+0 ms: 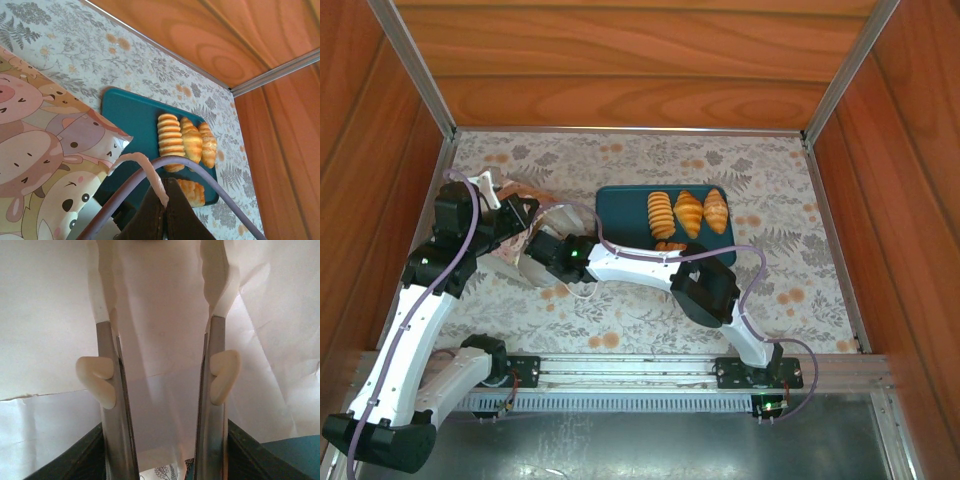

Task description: Take the fake bread out of the paper bag

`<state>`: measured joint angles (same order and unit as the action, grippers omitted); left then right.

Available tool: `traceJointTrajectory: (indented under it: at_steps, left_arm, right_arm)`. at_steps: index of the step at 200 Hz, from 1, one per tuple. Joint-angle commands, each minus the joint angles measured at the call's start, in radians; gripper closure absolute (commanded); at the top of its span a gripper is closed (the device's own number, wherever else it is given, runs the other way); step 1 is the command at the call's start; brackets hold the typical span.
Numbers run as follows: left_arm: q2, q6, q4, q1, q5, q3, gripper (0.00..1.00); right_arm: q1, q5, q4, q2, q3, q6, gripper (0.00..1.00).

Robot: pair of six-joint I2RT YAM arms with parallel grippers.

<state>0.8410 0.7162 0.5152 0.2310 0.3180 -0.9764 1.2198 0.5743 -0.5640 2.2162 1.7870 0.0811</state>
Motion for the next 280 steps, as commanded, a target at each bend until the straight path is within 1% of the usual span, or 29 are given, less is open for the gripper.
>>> traceJointTrajectory:
  at_steps: [1,22,61,94,108,150,167,193,226,280]
  left_arm:
    - [-0.01,0.008,-0.012,-0.004,0.004,-0.031,1.0]
    - [-0.01,0.008,-0.012,-0.004,0.006,-0.032,1.0]
    - [-0.007,0.008,-0.011,-0.004,0.009,-0.035,1.0]
    - [-0.006,0.008,-0.012,-0.004,0.013,-0.036,1.0]
    - [-0.008,0.008,-0.011,-0.004,0.012,-0.038,1.0]
    - [-0.012,0.003,-0.012,-0.004,-0.005,-0.025,1.0]
    - [-0.01,0.002,-0.012,-0.005,-0.012,-0.015,1.0]
    - [-0.006,0.0,-0.011,-0.004,-0.022,-0.009,1.0]
    - [-0.005,-0.002,-0.012,-0.005,-0.04,-0.001,1.0]
    - [0.007,0.0,-0.012,-0.005,-0.048,0.011,1.0]
  right_arm:
    - [-0.012,0.015,0.02,-0.003,-0.006,0.026,0.46]
    - [-0.018,0.0,0.027,-0.006,-0.014,0.034,0.44]
    - [-0.026,-0.092,0.06,-0.01,-0.029,0.02,0.43]
    - [-0.029,-0.102,0.073,-0.001,-0.025,0.021,0.41]
    - [-0.031,-0.101,0.075,0.0,-0.024,0.022,0.43]
    - [-0.031,-0.093,0.069,-0.032,-0.037,0.027,0.57]
    - [-0.03,-0.091,0.062,-0.051,-0.045,0.034,0.59]
    - [-0.029,-0.092,0.037,-0.088,-0.066,0.056,0.6]
    - [-0.023,-0.133,0.007,-0.144,-0.105,0.081,0.62]
    - [0.007,-0.199,-0.095,-0.241,-0.174,0.123,0.6]
